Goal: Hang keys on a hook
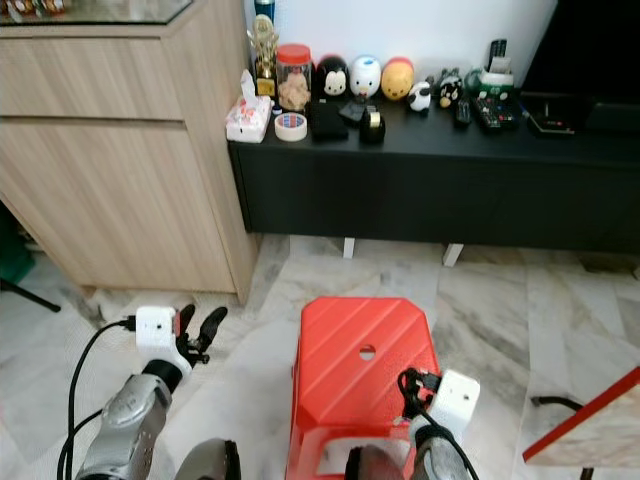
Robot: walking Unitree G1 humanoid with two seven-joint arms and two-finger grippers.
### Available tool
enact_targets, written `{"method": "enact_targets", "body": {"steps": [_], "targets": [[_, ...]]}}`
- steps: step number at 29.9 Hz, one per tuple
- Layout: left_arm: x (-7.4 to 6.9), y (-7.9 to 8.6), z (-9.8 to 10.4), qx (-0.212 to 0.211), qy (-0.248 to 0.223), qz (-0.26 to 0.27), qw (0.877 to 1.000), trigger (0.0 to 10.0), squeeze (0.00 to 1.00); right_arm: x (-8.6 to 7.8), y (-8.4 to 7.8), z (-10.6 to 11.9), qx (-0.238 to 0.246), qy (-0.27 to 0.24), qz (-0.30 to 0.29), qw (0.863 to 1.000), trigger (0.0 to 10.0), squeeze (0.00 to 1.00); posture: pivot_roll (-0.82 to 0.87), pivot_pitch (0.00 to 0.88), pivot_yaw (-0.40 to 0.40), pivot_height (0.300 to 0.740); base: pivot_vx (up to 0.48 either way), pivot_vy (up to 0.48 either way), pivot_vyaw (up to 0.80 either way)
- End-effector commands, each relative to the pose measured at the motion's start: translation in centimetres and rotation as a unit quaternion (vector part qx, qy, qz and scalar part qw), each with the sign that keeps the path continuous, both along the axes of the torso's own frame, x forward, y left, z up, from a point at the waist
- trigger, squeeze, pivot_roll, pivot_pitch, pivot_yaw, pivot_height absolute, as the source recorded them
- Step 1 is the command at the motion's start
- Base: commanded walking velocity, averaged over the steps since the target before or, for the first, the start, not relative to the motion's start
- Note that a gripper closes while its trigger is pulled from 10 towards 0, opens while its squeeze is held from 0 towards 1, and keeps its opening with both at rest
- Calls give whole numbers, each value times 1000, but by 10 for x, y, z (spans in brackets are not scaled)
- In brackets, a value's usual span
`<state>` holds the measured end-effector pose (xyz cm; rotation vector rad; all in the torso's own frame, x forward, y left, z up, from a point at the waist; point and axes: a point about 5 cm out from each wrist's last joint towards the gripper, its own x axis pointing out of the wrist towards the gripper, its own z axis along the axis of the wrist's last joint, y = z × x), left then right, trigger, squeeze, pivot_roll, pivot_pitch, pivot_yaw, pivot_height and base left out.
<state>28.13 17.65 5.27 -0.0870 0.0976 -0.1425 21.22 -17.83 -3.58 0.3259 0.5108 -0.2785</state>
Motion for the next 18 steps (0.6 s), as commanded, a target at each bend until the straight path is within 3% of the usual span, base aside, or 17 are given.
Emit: {"method": "enact_targets", "body": {"steps": [1,12,13,15,16,18], "targets": [[-1,-1,-2,2,5,-5,1000,10000,0,-1,2,-4,13,12,-1,1000,10000,973,4,53,-43,626,0,0,0],[-2,0,-2,8,7,-5,1000,10000,0,5,6,-14,61,38,-10,997,10000,1000,12,65,-39,626,0,0,0],[-2,-1,-3,8,8,-5,1000,10000,0,4,6,-17,67,46,-13,997,10000,322,16,65,-39,626,0,0,0],[-2,-1,-3,8,8,-5,1000,10000,0,4,6,-19,71,50,-15,996,10000,322,16,65,-39,626,0,0,0],[-2,-1,-3,9,8,-6,1000,10000,0,3,7,-20,73,53,-16,996,10000,0,20,65,-39,626,0,0,0],[-2,-1,-3,9,8,-5,1000,10000,0,4,7,-20,75,55,-16,996,10000,0,20,65,-39,626,0,0,0]]}}
